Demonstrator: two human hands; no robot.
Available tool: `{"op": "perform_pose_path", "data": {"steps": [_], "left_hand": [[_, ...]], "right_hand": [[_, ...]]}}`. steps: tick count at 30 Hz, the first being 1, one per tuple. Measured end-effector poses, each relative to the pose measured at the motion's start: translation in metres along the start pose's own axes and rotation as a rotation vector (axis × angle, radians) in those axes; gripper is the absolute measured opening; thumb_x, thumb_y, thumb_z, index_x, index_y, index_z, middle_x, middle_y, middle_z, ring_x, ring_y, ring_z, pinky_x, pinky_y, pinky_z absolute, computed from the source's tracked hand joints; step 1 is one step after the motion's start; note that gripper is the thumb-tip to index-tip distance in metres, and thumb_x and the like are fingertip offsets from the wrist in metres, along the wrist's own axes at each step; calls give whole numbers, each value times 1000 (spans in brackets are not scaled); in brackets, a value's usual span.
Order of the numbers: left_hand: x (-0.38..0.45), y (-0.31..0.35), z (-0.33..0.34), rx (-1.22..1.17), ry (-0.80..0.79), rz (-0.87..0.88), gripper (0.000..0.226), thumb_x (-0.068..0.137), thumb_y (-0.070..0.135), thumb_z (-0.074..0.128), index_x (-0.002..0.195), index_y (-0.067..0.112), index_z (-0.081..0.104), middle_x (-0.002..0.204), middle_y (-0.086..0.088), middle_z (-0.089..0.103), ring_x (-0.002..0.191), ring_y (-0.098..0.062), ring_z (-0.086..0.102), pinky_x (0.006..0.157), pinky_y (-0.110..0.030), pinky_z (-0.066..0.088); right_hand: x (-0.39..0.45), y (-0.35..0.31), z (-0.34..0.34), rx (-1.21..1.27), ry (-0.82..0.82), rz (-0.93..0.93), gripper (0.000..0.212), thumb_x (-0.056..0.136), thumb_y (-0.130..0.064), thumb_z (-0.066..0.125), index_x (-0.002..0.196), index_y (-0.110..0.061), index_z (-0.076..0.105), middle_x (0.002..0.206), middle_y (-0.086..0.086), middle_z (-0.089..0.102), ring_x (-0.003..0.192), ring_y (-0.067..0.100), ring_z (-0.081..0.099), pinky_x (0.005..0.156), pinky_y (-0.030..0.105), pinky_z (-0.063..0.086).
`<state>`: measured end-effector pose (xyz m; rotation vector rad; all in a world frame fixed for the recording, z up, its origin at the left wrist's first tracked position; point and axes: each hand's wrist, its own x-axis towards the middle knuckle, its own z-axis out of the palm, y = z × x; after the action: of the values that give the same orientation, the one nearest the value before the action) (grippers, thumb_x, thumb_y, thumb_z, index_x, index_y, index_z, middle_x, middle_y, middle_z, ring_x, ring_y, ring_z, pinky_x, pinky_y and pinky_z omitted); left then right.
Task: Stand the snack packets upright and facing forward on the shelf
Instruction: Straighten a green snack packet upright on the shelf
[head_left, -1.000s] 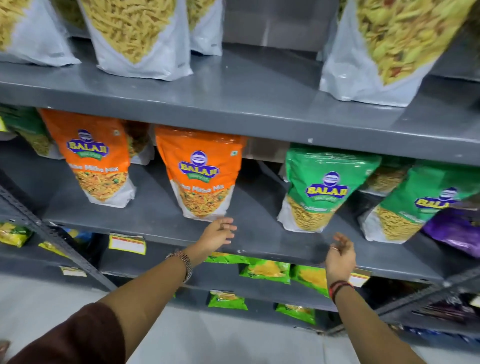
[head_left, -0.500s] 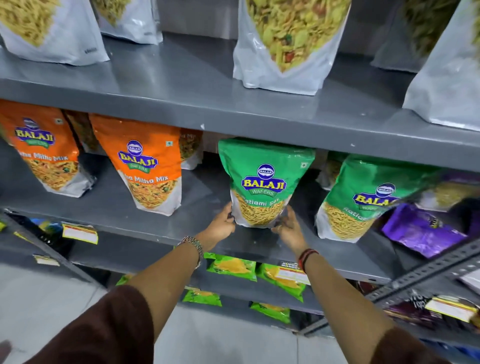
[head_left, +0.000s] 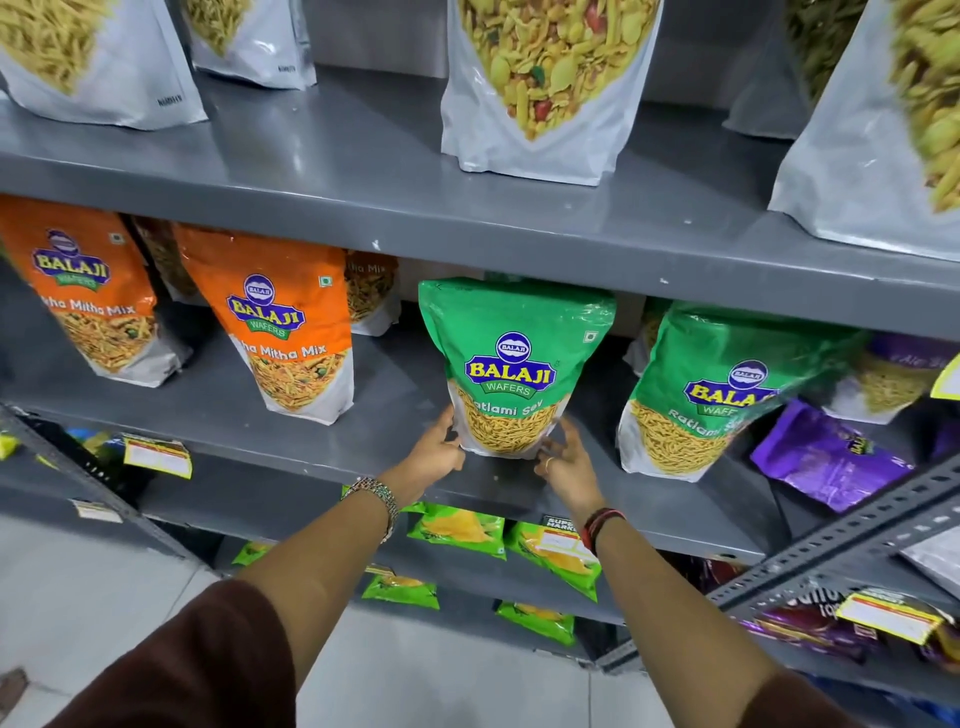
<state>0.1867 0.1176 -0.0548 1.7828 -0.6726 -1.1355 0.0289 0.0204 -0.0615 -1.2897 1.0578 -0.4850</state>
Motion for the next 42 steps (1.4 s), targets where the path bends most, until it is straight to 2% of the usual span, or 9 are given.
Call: {"op": "perform_pose_path", "data": {"steps": [7,11,15,22,28,33,35,38,42], "left_hand": [[-9,0,11,-11,71,-2,75,80,-11,42,145,23,25,132,3,50,113,-15,52,80,-26,45],[-20,-6,41,55,315,-135,17,84,-2,41,94,-3,55,90,-24,54,75,-30,55,68,-37,49],[-23,2,87,-147,20,-215,30,91,-2,39,67,15,45,68,-7,41,35,-7,48,41,-16,35],[-1,33,158,-197,-93,-117,56,91,-7,41,145,2,27,137,-21,48,75,-13,50,65,-20,40],[18,55,186,47,-91,-31,75,83,-5,44,150,16,15,119,-1,52,69,-8,46,60,-25,36],[21,58,206,118,-84,16,58,93,11,36,148,24,22,131,-15,59,69,-11,55,49,-18,36],[21,55,209,143,-55,38,54,95,16,34,147,25,23,134,-20,56,98,-30,64,49,-18,37],[22,54,212,182,-67,49,52,95,16,33,146,24,27,138,-21,52,120,-41,52,53,-23,43],[21,56,217,162,-89,39,53,93,9,35,143,24,32,140,-15,52,93,-21,63,60,-26,51]], "right_hand": [[-8,-2,-6,-25,-47,-9,71,87,14,39,147,-18,19,151,13,34,139,29,34,93,35,43],[-15,9,-27,-30,63,38,55,89,7,41,141,-9,34,146,13,41,133,28,41,92,30,39],[-31,31,-72,-220,283,21,38,84,4,43,119,-7,56,126,16,59,114,33,54,93,38,43],[-30,25,-151,12,562,5,36,81,11,43,116,3,48,108,10,49,113,36,51,92,32,38],[-7,0,-181,134,361,29,54,87,16,34,138,4,29,143,36,34,129,47,38,101,54,35],[1,7,-188,161,240,-26,53,82,23,34,128,-3,42,114,10,58,97,21,54,66,15,45],[3,11,-191,208,262,-18,52,81,24,27,119,-7,43,97,4,57,86,20,54,63,11,48],[3,15,-196,297,277,-5,59,83,24,22,134,0,36,123,13,52,117,33,50,107,39,41],[-1,18,-201,269,313,30,60,84,21,23,140,-1,30,143,22,42,132,37,41,110,40,34]]}}
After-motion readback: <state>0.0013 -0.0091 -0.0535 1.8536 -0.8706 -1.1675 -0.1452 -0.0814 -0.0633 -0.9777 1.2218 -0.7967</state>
